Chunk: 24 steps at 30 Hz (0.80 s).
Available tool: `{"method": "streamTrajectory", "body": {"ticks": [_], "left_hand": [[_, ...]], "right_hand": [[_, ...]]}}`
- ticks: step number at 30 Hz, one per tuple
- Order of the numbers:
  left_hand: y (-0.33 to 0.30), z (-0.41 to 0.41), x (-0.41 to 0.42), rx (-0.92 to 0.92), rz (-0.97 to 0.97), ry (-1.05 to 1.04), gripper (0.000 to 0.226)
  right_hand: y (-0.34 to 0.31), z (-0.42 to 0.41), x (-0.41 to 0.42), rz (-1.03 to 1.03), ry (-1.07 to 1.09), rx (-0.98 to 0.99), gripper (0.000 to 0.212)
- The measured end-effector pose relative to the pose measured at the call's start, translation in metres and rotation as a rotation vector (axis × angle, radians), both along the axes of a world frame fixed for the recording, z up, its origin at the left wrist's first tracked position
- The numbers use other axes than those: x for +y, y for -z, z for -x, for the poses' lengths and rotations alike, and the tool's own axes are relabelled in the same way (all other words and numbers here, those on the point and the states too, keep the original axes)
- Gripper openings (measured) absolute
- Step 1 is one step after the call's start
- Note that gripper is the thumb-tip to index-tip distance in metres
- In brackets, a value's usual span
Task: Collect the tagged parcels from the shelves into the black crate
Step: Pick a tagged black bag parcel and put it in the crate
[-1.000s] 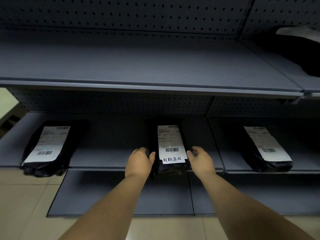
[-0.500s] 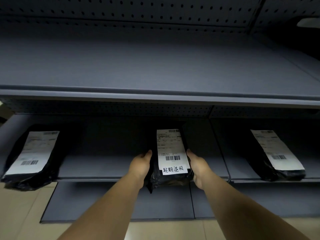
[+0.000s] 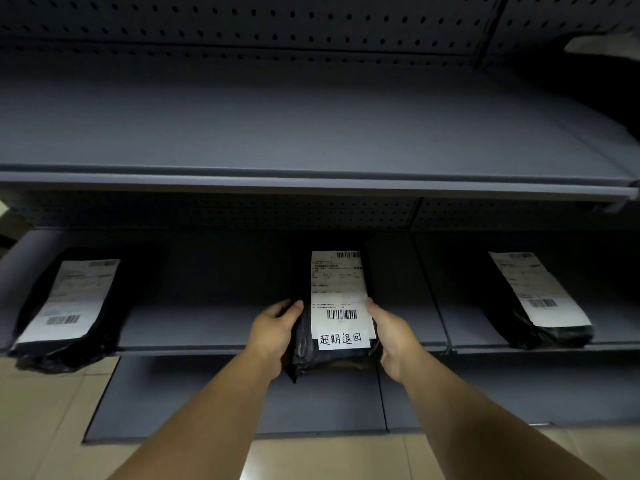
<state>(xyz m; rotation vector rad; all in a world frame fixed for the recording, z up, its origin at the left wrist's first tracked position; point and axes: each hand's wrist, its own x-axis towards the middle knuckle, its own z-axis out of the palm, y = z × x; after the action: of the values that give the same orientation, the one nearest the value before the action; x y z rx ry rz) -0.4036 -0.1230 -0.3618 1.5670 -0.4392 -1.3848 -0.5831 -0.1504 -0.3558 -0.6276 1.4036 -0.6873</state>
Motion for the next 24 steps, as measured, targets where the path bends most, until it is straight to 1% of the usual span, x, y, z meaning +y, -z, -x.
{"method": "streamTrajectory", "body": {"ticks": [3, 8, 13, 17, 24], "left_hand": [[-0.003, 0.001, 0.011, 0.057, 0.03, -0.003, 0.037], [-0.013, 0.005, 0.033, 0.035, 0.116, 0.025, 0.029], [-0.023, 0.012, 0.056, 0.026, 0.176, 0.017, 0.027], [-0.029, 0.017, 0.069, 0.026, 0.2, 0.002, 0.021], [-0.031, 0.019, 0.085, 0.012, 0.232, -0.006, 0.023]], "right_hand": [[-0.005, 0.006, 0.009, 0.04, -0.003, -0.049, 0.036], [-0.018, 0.016, 0.029, 0.115, -0.012, -0.088, 0.027], [-0.03, 0.025, 0.049, 0.176, -0.046, -0.098, 0.016], [-0.037, 0.03, 0.062, 0.212, -0.046, -0.136, 0.014], [-0.045, 0.033, 0.078, 0.222, -0.037, -0.172, 0.018]]}}
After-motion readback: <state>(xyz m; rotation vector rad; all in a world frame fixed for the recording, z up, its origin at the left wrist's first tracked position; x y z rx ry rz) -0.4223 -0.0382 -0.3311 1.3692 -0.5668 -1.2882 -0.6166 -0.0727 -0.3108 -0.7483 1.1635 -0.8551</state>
